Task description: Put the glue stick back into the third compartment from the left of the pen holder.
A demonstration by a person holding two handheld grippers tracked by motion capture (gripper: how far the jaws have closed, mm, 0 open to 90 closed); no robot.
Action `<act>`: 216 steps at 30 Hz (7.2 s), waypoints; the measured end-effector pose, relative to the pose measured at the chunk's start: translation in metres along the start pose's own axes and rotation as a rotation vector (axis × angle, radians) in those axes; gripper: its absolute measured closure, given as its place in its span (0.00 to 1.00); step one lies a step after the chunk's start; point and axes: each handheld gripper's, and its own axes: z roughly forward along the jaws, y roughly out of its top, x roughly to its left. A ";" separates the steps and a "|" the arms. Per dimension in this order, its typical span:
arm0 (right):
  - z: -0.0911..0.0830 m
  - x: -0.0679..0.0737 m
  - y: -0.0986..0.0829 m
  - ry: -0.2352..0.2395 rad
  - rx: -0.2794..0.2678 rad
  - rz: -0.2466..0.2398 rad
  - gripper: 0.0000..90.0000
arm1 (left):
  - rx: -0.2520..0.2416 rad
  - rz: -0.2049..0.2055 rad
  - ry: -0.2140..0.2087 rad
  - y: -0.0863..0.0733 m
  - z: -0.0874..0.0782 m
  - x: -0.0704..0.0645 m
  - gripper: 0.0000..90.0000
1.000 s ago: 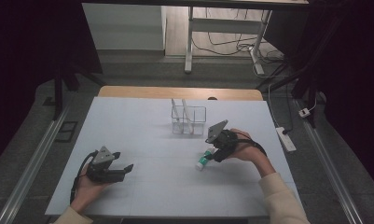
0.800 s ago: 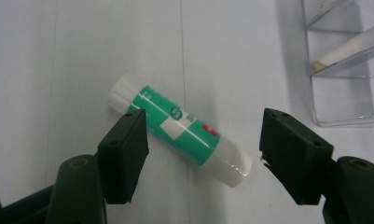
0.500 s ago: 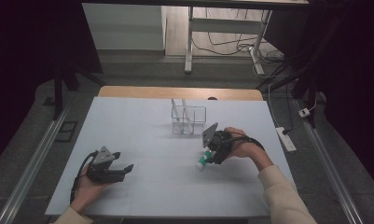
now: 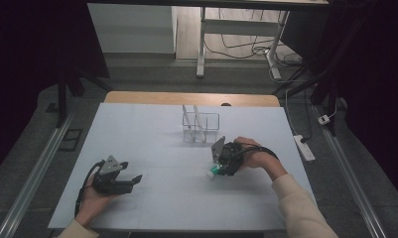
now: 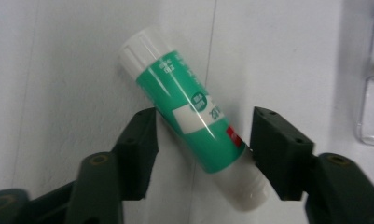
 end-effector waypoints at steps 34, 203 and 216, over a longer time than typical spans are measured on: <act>-0.024 0.006 0.000 0.009 -0.244 0.408 0.72 | -0.023 0.022 -0.002 0.004 -0.002 -0.005 0.31; -0.017 0.022 0.035 -0.014 -0.722 0.739 0.36 | -0.057 0.313 -0.128 0.089 0.057 -0.083 0.73; -0.022 0.024 0.032 -0.014 -0.787 0.739 0.62 | -0.029 0.338 -0.114 0.089 0.066 -0.087 0.72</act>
